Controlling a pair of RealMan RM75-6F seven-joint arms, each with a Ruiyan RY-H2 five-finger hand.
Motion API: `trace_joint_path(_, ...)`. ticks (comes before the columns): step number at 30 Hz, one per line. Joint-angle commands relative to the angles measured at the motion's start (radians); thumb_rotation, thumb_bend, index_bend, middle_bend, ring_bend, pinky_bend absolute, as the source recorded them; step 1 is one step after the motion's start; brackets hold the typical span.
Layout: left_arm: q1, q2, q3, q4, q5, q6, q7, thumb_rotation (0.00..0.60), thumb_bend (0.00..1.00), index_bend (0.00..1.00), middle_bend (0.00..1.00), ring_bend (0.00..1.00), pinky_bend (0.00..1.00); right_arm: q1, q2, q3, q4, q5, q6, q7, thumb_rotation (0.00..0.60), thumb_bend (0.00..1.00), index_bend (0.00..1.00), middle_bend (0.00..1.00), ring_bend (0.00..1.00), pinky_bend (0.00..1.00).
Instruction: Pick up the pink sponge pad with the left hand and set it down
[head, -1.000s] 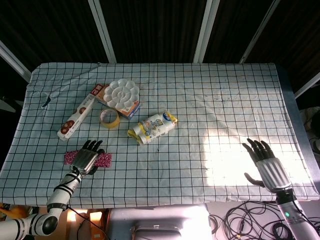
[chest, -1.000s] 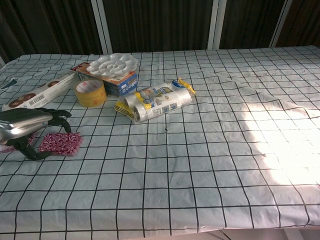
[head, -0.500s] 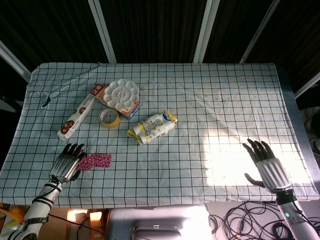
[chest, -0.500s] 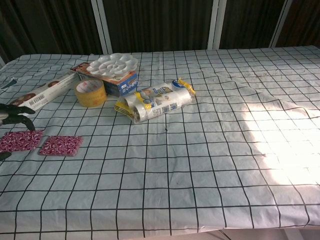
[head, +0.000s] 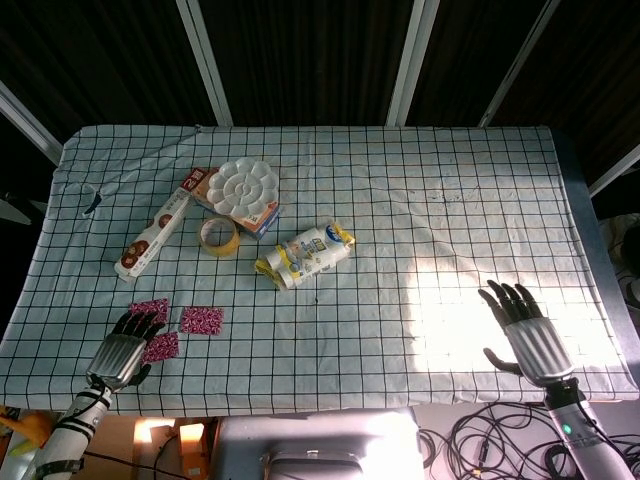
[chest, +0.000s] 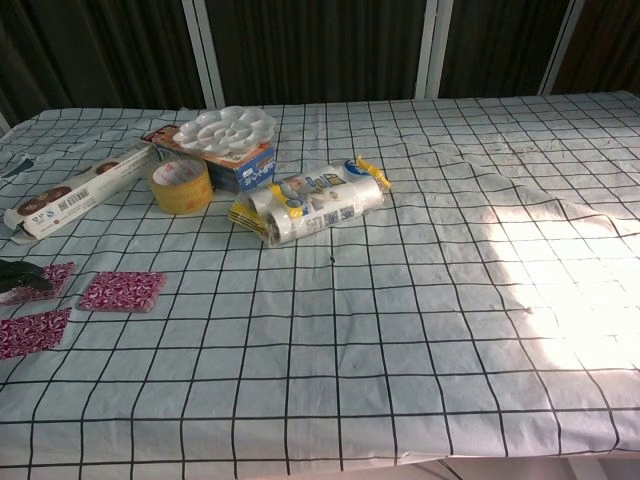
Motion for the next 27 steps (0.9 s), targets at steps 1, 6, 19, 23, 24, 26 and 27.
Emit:
trace_joint_path(1,0.009,0.005,0.000,-0.014,0.001,0.004,0.013,0.600,0.35,0.04,0.01,0.00,0.00,-0.001,0.002,0.000,0.000,-0.002,0.003,0.002,0.600,0.19,0.00,0.00,0.00,0.00)
trace_joint_path(6,0.044,0.043,0.003,-0.074,0.042,0.073,0.019,0.600,0.35,0.03,0.01,0.00,0.00,-0.013,0.010,-0.001,-0.003,-0.001,0.022,0.007,0.600,0.19,0.00,0.00,0.00,0.00)
trace_joint_path(19,0.266,0.106,-0.037,-0.057,0.274,0.533,-0.235,0.600,0.34,0.00,0.01,0.00,0.00,-0.147,0.031,-0.007,0.014,0.078,0.166,0.001,0.600,0.19,0.00,0.00,0.00,0.00)
trace_joint_path(23,0.279,0.120,-0.034,-0.037,0.317,0.541,-0.287,0.600,0.35,0.00,0.00,0.00,0.00,-0.161,0.024,0.005,0.021,0.076,0.195,0.013,0.600,0.19,0.00,0.00,0.00,0.00)
trace_joint_path(24,0.282,0.122,-0.034,-0.035,0.327,0.543,-0.294,0.600,0.35,0.00,0.00,0.00,0.00,-0.161,0.024,0.006,0.021,0.073,0.196,0.013,0.600,0.19,0.00,0.00,0.00,0.00)
trace_joint_path(26,0.287,0.123,-0.034,-0.030,0.343,0.545,-0.297,0.600,0.35,0.00,0.00,0.00,0.00,-0.162,0.024,0.004,0.021,0.064,0.195,0.006,0.600,0.19,0.00,0.00,0.00,0.00)
trace_joint_path(27,0.289,0.124,-0.034,-0.031,0.345,0.543,-0.298,0.600,0.35,0.00,0.00,0.00,0.00,-0.161,0.024,0.002,0.021,0.061,0.192,0.002,0.600,0.19,0.00,0.00,0.00,0.00)
